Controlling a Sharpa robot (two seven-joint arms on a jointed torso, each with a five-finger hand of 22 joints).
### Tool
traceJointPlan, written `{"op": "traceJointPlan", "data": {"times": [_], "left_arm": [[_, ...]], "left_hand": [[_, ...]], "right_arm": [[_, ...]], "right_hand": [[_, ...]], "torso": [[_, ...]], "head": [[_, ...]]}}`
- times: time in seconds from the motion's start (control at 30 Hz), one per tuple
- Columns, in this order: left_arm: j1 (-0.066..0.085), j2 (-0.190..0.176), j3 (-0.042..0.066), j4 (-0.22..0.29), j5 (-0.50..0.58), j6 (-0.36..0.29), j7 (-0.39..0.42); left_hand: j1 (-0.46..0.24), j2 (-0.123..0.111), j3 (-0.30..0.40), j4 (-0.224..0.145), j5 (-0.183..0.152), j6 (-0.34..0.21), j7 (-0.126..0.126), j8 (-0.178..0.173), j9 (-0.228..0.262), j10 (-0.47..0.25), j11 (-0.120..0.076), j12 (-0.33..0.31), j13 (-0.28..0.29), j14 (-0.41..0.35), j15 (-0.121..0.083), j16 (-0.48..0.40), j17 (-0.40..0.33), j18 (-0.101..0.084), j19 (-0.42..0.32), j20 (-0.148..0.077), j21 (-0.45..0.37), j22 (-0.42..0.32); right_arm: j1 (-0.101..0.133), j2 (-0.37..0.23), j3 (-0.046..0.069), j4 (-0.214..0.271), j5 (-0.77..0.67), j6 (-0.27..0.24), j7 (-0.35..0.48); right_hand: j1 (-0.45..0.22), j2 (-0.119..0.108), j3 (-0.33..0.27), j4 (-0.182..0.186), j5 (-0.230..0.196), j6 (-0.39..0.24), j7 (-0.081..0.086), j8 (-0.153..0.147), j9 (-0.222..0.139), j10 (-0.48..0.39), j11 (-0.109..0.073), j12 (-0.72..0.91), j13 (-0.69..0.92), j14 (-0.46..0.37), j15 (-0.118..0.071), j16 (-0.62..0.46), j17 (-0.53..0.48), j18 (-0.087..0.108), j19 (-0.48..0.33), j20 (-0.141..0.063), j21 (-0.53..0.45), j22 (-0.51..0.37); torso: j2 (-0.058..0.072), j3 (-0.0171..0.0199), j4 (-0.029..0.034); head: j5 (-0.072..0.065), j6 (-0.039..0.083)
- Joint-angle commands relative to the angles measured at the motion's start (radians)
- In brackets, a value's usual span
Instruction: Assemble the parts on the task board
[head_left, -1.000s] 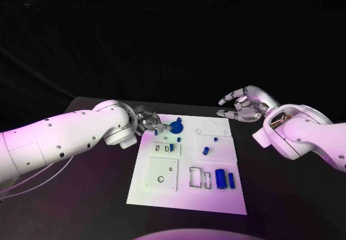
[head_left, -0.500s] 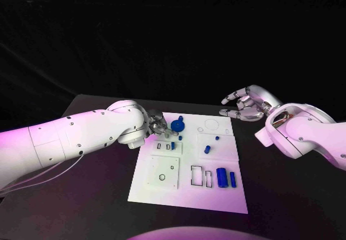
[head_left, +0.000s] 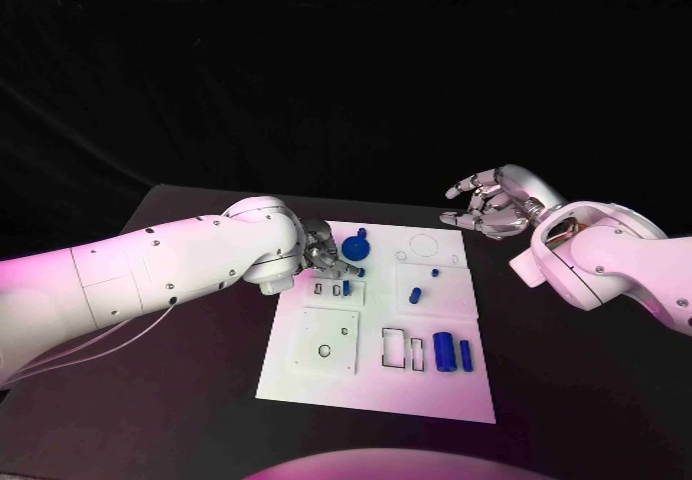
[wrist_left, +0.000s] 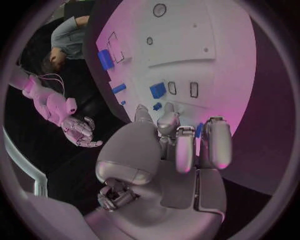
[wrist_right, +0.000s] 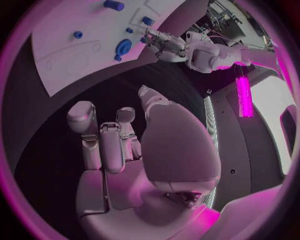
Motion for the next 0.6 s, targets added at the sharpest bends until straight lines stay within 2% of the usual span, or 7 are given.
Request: {"op": "traceJointPlan", "data": {"times": [0.03,0.27,0.47,0.53,0.6], "left_arm": [[0.003,0.005,0.000,-0.004,-0.003,0.042,-0.014],[0.003,0.012,-0.001,-0.007,0.002,0.053,-0.015],[0.003,0.017,-0.002,-0.010,0.008,0.061,-0.016],[0.003,0.018,-0.003,-0.012,0.011,0.066,-0.017],[0.003,0.020,-0.004,-0.012,0.012,0.069,-0.017]], "left_hand": [[0.004,-0.008,-0.026,0.006,0.035,0.010,0.001,-0.007,-0.001,0.001,0.004,0.006,0.004,0.104,0.007,0.004,0.263,-0.013,0.009,0.000,0.004,0.063],[0.011,-0.010,-0.025,0.006,0.133,0.030,-0.005,-0.001,0.006,0.002,-0.002,0.011,0.011,0.104,0.003,0.004,0.263,-0.013,0.010,-0.003,0.004,0.069],[0.012,-0.010,-0.025,0.007,0.146,0.034,-0.007,0.002,0.009,0.003,-0.003,0.014,0.014,0.104,0.002,0.004,0.263,-0.013,0.010,-0.004,0.004,0.070],[0.013,-0.010,-0.025,0.006,0.150,0.037,-0.008,0.004,0.010,0.004,-0.004,0.015,0.015,0.104,0.001,0.004,0.263,-0.013,0.010,-0.004,0.004,0.070],[0.015,-0.010,-0.025,0.006,0.154,0.041,-0.010,0.008,0.012,0.006,-0.005,0.017,0.017,0.104,0.000,0.004,0.263,-0.013,0.010,-0.005,0.004,0.071]], "right_arm": [[-0.001,0.002,0.000,-0.002,0.014,-0.010,0.017],[-0.002,0.004,0.000,-0.005,0.015,-0.010,0.016],[-0.003,0.007,-0.001,-0.009,0.017,-0.010,0.017],[-0.004,0.009,-0.001,-0.012,0.019,-0.011,0.019],[-0.005,0.010,-0.001,-0.014,0.021,-0.011,0.020]], "right_hand": [[0.007,0.000,-0.006,0.000,0.008,-0.006,-0.001,0.009,0.002,-0.004,0.000,-0.006,-0.002,0.010,-0.007,-0.008,-0.003,0.008,-0.006,0.000,-0.007,-0.003],[0.007,0.000,-0.007,0.000,0.012,-0.007,-0.002,0.013,0.002,-0.002,-0.001,-0.007,-0.005,0.010,-0.007,-0.010,-0.004,0.008,-0.005,-0.001,-0.010,-0.005],[0.006,0.001,-0.007,0.000,0.017,-0.006,-0.002,0.018,0.003,-0.002,-0.001,-0.008,-0.009,0.009,-0.007,-0.013,-0.007,0.009,-0.006,-0.001,-0.017,-0.008],[0.004,0.001,-0.007,0.000,0.020,-0.009,-0.002,0.026,0.003,-0.042,-0.001,-0.063,-0.066,0.003,-0.007,-0.028,-0.024,0.013,-0.015,-0.001,-0.042,-0.021],[0.004,0.002,-0.007,0.000,0.021,-0.010,-0.002,0.027,0.003,-0.046,-0.001,-0.069,-0.073,0.001,-0.007,-0.031,-0.029,0.013,-0.017,-0.001,-0.047,-0.024]], "torso": [[0.001,-0.0001,-0.0018],[0.000,-0.0001,0.0001],[-0.001,0.0000,-0.0004],[-0.001,-0.0001,-0.0004],[-0.001,-0.0004,-0.0002]], "head": [[0.000,-0.003],[-0.002,-0.009],[-0.003,-0.014],[-0.005,-0.015],[-0.005,-0.015]]}}
